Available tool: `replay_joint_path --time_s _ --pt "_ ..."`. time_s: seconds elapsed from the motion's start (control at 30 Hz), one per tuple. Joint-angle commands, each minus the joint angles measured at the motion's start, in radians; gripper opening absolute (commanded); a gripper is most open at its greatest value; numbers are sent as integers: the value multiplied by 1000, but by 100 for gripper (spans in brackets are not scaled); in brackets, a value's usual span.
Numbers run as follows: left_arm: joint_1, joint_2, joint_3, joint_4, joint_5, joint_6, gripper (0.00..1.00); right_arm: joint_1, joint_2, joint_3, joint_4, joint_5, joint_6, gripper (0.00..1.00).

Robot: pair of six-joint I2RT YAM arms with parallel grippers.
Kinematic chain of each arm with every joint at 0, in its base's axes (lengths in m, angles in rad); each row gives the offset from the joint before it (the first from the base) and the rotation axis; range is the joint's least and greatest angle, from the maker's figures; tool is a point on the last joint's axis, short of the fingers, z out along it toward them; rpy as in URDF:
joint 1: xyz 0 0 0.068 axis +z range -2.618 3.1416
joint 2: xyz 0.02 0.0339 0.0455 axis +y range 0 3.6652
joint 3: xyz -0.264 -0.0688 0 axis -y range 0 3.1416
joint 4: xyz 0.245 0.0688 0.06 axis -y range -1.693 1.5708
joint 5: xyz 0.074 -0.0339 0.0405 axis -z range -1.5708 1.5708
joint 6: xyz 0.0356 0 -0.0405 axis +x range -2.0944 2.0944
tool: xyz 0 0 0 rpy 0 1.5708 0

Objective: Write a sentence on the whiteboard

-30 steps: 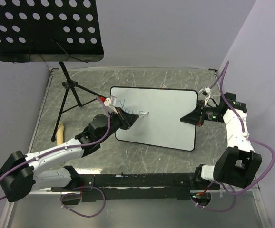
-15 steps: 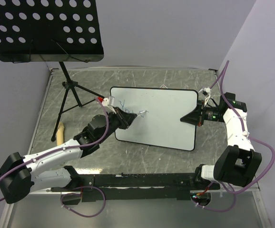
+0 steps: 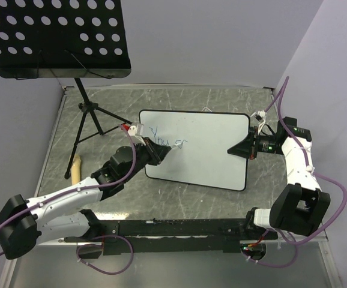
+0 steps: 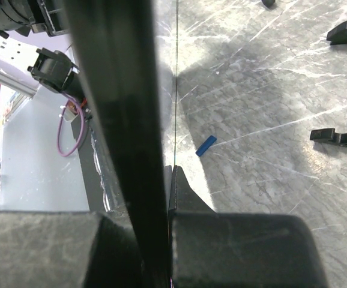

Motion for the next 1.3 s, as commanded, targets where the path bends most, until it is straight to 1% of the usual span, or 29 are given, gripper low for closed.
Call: replay_joint_path --time_s 0.0,0.2,0.53,0.8,1.27 --pt "0 -20 -13 -18 4 -5 1 -3 -16 54 -5 -247 -38 0" --pt "-1 3 -13 -15 48 -9 1 -3 -16 54 -5 -247 -37 0" --pt "-1 26 8 -12 79 -5 1 -3 -16 56 -8 -249 -38 0" --pt "2 45 36 29 70 -6 1 -5 -19 56 -8 -250 -41 0" --pt "17 69 87 41 58 11 1 -5 -13 57 -22 -250 -52 0"
